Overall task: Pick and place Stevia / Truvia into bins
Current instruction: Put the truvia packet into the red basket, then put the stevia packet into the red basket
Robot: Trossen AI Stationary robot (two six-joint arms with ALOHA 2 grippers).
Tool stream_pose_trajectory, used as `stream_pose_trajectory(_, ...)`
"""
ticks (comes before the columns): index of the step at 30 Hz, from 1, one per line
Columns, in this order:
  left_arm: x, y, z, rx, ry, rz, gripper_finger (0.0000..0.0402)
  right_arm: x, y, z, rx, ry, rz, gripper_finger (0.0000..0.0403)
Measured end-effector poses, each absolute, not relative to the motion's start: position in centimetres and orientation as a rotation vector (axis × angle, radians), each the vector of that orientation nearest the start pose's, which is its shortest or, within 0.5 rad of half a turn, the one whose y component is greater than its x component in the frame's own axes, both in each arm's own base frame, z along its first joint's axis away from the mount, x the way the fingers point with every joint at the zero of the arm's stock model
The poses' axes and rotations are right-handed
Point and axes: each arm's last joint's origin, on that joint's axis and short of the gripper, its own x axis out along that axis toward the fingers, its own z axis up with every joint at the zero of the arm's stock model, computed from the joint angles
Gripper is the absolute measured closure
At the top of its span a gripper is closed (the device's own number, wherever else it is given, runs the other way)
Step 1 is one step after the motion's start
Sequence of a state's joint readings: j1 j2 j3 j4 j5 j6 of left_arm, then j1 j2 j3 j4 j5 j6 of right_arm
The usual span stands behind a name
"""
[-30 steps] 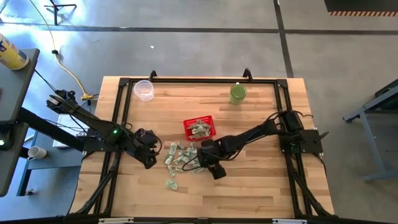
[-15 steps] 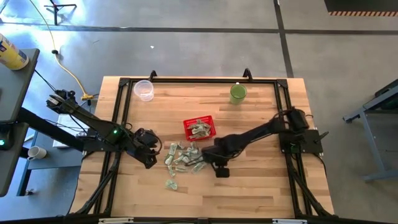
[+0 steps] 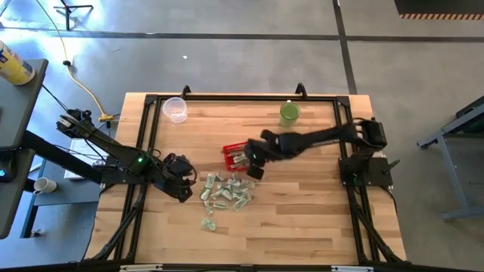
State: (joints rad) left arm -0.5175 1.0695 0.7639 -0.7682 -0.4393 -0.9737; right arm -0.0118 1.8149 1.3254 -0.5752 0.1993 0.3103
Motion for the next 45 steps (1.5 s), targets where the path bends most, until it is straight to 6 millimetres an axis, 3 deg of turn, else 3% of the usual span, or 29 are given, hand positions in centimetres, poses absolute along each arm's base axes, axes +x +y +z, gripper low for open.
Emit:
stream_pose_trajectory(6, 17.1, -8.3, 23.6, -0.409, 0.870, 0.382, 0.0192, 38.0, -3.8, 20.6, 0.317, 1.008, -0.322, 0.0228)
stream_pose_trajectory(10, 17.1, -8.2, 23.5, -0.464, 0.909, 0.373, 0.0192, 37.7, -2.8, 22.1, 0.230, 0.965, -0.280, 0.0181)
stream_pose_trajectory(14, 17.3, -6.6, 22.1, -0.744, 0.950, 0.564, 0.0192, 36.8, -0.9, 22.8, 0.137, 1.008, -0.326, 0.0156)
stream_pose_trajectory(17, 17.9, -5.4, 21.1, -0.920, 0.908, 0.708, 0.0192, 35.7, -0.1, 22.9, 0.115, 1.068, -0.408, 0.0149)
stream_pose_trajectory(23, 20.4, -3.6, 18.9, -0.959, 0.919, 0.780, 0.0192, 34.3, 1.2, 22.5, 0.096, 1.186, -0.480, 0.0146)
stream_pose_trajectory(33, 24.2, -4.4, 15.6, -0.907, 1.064, 0.742, 0.0192, 33.6, 2.8, 22.4, 0.113, 1.189, -0.568, 0.0146)
stream_pose_trajectory(45, 25.8, -4.7, 14.0, -0.846, 1.061, 0.724, 0.0192, 33.5, 3.7, 22.4, 0.157, 1.166, -0.606, 0.0146)
